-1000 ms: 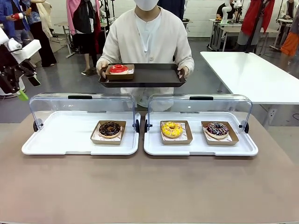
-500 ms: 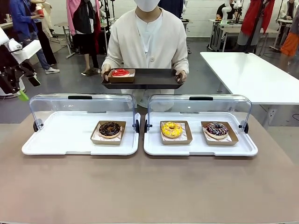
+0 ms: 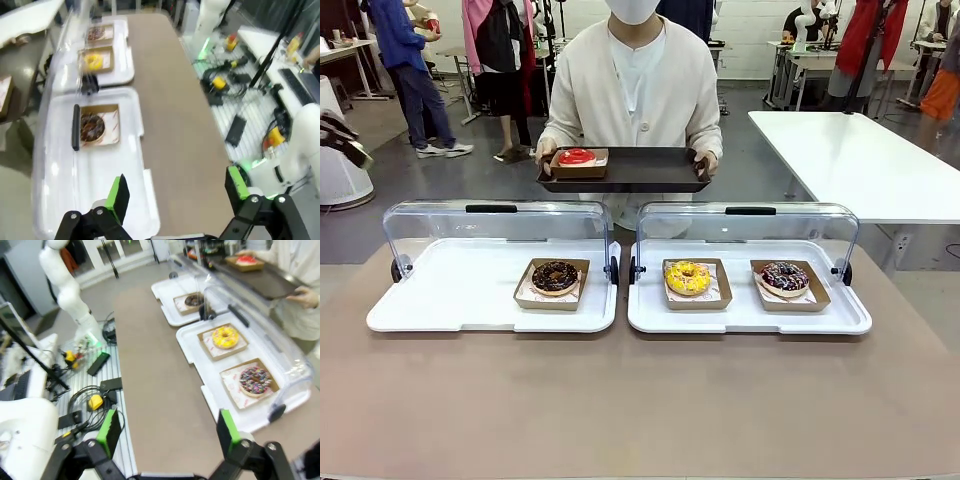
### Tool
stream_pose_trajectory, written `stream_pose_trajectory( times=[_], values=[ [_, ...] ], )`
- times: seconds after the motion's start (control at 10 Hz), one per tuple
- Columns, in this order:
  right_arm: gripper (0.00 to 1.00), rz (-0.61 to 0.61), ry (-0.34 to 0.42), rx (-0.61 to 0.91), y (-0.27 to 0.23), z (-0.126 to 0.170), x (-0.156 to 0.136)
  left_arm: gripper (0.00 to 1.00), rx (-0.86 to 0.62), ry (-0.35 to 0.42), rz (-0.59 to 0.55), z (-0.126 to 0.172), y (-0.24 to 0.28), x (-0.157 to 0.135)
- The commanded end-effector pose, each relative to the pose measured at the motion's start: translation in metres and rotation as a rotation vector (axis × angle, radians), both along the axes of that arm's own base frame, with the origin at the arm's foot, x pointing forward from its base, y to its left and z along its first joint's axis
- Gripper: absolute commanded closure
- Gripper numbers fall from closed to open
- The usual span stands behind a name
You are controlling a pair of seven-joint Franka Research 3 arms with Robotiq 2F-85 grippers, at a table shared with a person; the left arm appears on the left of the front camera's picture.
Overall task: Provide the desired donut to the person.
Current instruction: Pick up and lift the Paper togo box containing the Donut pointed at by the person.
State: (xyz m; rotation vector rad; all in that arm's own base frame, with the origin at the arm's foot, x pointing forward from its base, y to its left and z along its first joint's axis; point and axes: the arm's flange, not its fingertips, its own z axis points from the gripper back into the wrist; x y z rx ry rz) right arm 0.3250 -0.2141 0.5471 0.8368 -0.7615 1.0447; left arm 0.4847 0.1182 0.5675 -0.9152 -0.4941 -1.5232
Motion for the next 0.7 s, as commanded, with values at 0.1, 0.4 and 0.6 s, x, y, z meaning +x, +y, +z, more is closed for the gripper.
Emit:
stream_pose_trajectory(
  times=[0.1,0.4,0.6],
  values=[
    [0.0,0.006,-0.012,0.012,0.0,0.001,0.0,0.0,-0.25,0.061,0.047,-0.01,0.097,0.03],
    [0.0,0.006,-0.012,0.012,0.0,0.001,0.0,0.0,-0.252,-0.134,0.144,-0.061,0.145,0.017],
    [0.0,0.006,-0.012,0.012,0.0,0.001,0.0,0.0,-0.217,-0.239,0.163,-0.085,0.157,-0.01]
  ],
)
